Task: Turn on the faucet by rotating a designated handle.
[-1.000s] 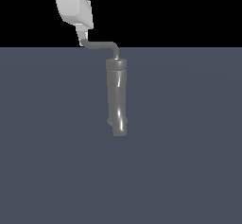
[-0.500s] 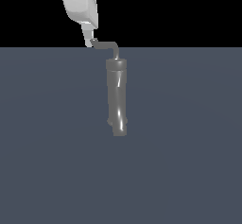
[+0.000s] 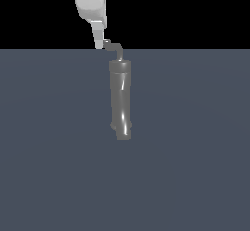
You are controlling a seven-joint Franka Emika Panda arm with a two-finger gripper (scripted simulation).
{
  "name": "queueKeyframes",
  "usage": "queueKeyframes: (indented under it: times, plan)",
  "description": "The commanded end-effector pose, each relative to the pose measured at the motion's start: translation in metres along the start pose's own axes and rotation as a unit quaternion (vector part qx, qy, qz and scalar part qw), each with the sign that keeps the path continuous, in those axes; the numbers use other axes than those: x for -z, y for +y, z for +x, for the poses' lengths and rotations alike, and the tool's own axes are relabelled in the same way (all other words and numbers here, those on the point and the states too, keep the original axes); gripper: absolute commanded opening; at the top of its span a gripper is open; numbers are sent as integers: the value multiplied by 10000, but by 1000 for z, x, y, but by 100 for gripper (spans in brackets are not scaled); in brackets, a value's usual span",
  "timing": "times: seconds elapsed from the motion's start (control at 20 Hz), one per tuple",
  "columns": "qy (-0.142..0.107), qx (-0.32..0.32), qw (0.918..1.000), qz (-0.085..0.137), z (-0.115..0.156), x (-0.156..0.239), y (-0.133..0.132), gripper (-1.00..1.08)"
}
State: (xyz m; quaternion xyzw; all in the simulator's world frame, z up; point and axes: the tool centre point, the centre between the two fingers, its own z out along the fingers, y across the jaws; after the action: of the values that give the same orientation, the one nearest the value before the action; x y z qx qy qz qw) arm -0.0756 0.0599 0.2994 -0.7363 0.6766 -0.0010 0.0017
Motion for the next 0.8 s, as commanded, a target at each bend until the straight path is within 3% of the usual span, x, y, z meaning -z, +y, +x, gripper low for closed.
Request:
queueKeyframes:
  times: [0.0,0.5,0.55,0.6,0.75]
  plan:
    - [3,-80,10000,-3,22,0,2,-100]
    - [4,-120,9999,-19,87,0,11,-100]
    - [4,-120,9999,-19,87,0,11,-100]
    - [-1,101,9999,-19,58,0,8,-100]
    - [0,71,10000,-19,70,0,1,-100]
